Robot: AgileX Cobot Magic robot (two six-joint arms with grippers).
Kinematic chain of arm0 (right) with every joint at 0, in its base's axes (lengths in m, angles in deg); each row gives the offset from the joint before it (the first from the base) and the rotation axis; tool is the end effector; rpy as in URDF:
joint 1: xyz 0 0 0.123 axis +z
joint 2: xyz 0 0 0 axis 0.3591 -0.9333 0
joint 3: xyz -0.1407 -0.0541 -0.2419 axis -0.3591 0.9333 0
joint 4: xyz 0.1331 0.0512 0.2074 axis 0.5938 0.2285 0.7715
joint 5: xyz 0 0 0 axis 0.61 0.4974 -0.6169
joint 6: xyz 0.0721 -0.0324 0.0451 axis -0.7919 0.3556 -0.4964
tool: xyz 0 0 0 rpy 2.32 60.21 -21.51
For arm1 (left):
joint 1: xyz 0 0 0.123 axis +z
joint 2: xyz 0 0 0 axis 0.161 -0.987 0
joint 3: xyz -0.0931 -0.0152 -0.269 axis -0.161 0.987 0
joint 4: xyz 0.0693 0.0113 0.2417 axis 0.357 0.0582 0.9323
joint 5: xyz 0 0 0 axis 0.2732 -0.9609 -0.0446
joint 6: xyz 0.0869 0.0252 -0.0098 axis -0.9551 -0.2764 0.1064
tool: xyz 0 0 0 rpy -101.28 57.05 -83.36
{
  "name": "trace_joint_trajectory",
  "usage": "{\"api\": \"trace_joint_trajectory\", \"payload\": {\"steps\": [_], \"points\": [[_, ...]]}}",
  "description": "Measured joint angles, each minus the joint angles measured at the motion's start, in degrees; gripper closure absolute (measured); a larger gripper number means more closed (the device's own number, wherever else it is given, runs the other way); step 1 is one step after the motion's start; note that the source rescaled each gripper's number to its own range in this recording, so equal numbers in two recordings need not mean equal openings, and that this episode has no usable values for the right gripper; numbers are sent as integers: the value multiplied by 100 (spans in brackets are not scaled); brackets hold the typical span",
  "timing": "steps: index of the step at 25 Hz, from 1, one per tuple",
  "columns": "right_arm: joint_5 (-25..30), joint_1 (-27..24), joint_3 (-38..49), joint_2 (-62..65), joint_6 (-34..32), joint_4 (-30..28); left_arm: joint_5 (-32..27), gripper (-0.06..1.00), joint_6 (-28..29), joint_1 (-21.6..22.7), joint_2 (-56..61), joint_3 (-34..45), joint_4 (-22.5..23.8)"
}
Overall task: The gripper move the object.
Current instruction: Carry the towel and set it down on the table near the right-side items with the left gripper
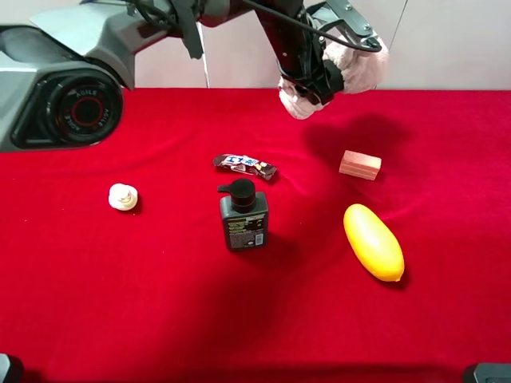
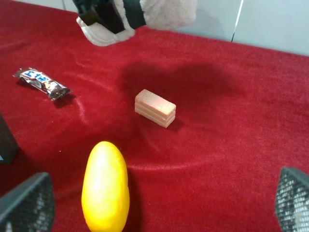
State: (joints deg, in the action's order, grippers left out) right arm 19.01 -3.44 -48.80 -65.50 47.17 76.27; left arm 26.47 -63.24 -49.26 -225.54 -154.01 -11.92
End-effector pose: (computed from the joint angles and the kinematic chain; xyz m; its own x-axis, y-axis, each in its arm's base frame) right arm -0.0038 -0.0005 0.2794 -0.3964 -0.1317 -0.9086 -0.3106 0.9505 -0.0023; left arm 0.4302 -0.3684 0.1832 -0.2570 0.7666 -0.5884 0.8614 0.4578 0.2202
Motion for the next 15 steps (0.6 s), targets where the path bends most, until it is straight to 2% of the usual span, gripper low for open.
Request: {"api": "trace_joint_trajectory", "payload": {"steps": [15], "points": [[0, 0, 0, 0, 0, 12, 195, 94, -5, -122, -330, -8, -83]]}}
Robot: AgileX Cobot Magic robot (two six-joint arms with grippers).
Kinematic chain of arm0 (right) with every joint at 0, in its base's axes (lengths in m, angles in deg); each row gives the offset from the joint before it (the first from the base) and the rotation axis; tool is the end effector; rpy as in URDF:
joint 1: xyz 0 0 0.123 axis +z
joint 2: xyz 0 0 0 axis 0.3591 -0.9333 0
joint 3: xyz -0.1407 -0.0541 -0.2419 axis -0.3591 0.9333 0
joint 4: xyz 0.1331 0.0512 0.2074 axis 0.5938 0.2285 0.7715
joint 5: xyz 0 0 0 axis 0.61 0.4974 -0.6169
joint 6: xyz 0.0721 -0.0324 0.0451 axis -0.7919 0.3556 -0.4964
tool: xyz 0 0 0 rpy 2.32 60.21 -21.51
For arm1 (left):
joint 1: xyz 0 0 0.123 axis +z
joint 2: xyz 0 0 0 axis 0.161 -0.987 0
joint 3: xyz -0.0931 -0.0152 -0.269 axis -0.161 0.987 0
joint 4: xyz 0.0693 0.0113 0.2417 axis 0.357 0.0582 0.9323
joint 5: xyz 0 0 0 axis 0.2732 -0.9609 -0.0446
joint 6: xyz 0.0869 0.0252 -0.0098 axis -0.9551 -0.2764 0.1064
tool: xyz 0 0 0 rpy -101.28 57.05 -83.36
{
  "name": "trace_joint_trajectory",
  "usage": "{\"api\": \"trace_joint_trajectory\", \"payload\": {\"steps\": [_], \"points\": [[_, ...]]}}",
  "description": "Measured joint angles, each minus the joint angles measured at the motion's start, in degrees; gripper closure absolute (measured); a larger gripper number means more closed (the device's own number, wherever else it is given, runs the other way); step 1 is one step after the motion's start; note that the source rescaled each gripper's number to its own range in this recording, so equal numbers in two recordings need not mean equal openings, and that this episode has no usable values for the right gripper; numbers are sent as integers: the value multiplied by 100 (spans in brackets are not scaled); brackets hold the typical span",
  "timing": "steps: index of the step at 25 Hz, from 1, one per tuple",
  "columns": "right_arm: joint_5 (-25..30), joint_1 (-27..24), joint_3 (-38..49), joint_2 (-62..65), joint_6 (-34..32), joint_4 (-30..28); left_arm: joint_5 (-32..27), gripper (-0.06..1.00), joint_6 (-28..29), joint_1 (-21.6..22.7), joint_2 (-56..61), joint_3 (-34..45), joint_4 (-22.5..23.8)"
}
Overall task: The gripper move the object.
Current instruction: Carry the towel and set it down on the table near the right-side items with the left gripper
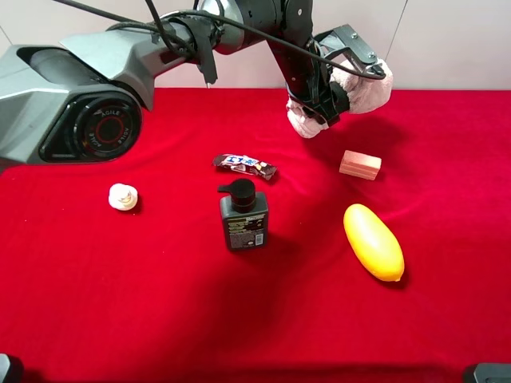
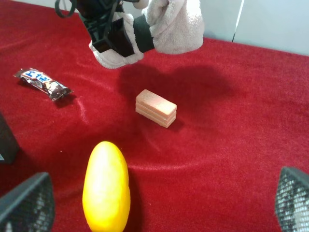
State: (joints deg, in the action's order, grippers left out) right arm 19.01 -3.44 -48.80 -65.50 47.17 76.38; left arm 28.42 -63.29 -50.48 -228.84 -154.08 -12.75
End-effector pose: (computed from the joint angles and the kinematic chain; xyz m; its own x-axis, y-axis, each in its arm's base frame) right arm -0.0039 -0.0003 0.2794 -0.3967 -0.1307 -0.9086 -0.3116 0.9502 -0.0007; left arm 0.4256 -0.3815 0.1528 -0.2584 0.7737 -0.5785 0.8748 0.4414 0.1996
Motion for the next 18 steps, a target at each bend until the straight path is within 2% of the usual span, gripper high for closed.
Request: {"api": "trace_joint_trajectory", "payload": {"steps": [18], "points": [[0, 0, 0, 0, 0, 4, 95, 94, -26, -25, -184, 284, 0]]}}
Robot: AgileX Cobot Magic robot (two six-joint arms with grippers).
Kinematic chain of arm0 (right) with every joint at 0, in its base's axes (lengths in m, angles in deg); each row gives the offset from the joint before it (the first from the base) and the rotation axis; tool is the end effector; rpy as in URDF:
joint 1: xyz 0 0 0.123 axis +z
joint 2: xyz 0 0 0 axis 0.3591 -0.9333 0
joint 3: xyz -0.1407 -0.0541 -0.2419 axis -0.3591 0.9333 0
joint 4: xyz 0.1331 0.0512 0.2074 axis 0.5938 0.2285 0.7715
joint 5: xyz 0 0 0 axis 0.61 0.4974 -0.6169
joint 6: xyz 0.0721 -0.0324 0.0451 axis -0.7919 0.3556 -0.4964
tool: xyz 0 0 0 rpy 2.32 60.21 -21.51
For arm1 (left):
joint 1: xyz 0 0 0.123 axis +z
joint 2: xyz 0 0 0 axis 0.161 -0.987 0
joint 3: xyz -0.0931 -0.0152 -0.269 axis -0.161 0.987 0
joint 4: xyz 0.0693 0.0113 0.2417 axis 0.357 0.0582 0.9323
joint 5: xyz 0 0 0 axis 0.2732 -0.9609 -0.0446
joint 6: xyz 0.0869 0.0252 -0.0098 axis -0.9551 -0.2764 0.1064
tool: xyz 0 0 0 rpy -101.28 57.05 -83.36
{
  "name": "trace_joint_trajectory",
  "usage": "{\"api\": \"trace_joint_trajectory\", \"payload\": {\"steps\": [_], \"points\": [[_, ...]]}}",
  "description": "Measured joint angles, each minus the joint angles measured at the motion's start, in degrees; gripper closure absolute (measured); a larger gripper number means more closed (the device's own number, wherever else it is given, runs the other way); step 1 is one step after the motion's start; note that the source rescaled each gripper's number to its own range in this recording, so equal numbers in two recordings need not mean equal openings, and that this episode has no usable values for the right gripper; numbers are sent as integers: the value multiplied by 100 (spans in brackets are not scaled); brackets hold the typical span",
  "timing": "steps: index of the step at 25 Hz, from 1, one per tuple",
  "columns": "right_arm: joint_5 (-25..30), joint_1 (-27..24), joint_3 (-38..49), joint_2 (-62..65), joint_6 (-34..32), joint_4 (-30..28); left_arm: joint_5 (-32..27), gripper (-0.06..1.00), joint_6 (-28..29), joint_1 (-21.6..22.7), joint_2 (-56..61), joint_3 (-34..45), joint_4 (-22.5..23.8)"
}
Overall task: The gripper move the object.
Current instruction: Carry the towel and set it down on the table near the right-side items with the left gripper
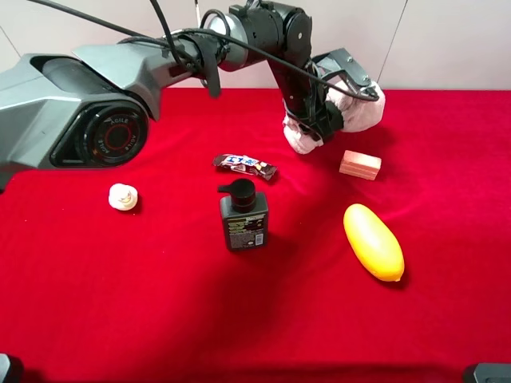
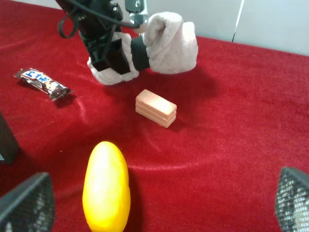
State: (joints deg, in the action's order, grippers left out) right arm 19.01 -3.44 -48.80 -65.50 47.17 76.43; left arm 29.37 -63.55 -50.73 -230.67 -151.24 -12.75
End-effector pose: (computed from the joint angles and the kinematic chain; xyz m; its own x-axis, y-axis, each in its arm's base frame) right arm -0.0039 -0.0003 0.2794 -0.3969 -0.1303 -0.9086 -0.3121 0.9500 0.0001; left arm 0.4220 -0.3814 0.1203 -0.2792 0.8003 -0.5306 0.8864 0.4273 0.1780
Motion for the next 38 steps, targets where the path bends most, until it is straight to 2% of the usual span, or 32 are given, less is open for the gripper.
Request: {"api": "trace_joint_trajectory", "payload": {"steps": [30, 38], "points": [[0, 0, 0, 0, 0, 0, 346, 93, -181, 0, 0, 41, 0], [0, 0, 0, 0, 0, 0, 416, 55, -192, 0, 0, 41, -6]]}}
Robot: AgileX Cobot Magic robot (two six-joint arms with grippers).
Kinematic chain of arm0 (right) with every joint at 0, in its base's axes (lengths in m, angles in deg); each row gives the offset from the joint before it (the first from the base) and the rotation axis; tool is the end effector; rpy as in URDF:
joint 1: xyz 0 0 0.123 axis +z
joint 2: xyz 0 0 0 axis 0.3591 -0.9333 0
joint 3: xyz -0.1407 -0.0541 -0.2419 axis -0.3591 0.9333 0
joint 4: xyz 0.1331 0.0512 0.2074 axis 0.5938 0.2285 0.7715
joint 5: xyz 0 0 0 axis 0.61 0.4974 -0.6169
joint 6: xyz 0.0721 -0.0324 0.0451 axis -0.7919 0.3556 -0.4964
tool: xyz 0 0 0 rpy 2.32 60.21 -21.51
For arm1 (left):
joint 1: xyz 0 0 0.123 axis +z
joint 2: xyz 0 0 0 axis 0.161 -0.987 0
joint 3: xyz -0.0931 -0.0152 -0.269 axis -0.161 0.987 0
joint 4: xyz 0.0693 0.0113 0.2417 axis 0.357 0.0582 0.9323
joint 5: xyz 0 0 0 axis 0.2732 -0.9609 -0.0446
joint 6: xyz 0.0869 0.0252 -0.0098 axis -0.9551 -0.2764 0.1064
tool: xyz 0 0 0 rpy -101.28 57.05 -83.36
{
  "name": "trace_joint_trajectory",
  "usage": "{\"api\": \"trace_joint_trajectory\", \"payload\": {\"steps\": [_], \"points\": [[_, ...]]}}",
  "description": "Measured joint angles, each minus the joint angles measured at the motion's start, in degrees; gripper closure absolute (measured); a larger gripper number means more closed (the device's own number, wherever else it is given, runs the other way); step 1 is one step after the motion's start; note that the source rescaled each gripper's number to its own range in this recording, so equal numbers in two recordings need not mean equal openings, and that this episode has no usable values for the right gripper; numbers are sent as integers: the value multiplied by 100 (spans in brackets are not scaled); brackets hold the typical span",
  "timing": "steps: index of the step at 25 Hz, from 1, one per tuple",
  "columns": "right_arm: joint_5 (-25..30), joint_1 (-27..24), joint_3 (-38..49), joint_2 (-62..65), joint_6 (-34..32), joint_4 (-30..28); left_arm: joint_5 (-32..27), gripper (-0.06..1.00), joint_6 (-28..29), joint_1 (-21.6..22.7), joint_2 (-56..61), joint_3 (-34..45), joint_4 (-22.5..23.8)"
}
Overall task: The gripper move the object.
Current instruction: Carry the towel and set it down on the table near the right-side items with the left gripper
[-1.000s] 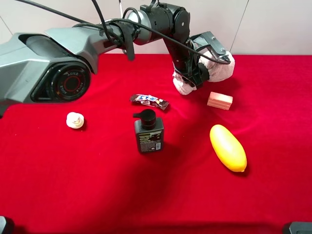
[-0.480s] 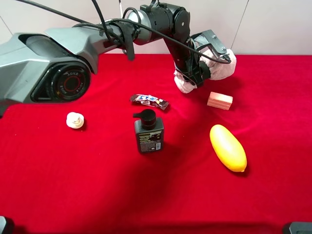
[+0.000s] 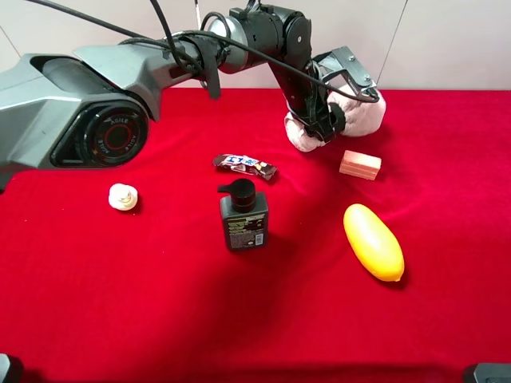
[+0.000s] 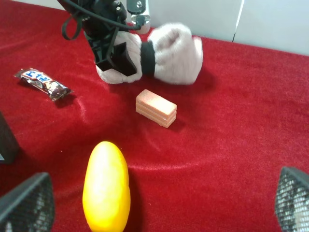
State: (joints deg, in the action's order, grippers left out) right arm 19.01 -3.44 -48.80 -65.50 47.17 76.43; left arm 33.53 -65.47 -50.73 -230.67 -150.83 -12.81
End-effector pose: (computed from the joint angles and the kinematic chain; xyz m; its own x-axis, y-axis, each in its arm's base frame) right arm -0.0039 -0.0003 0.2794 -0.3969 -0.1303 -0.9086 -0.3121 0.9500 0.0001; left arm 0.4257 -0.3842 0.1220 -0.2284 0.7889 -0.5704 0.8821 0.4157 0.2217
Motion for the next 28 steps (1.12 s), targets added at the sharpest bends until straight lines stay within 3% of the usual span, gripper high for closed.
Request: {"api": "trace_joint_trajectory", "payload": {"steps": [6, 8, 20, 28], "points": [[0, 0, 0, 0, 0, 0, 90, 19, 0, 0, 0, 0, -11], [0, 0, 0, 0, 0, 0, 108, 13, 0, 0, 0, 0, -11], [0, 0, 0, 0, 0, 0, 80, 5, -27, 8, 7, 0, -11], [0, 0, 0, 0, 0, 0, -514, 5, -41, 173, 474, 6, -6]]}}
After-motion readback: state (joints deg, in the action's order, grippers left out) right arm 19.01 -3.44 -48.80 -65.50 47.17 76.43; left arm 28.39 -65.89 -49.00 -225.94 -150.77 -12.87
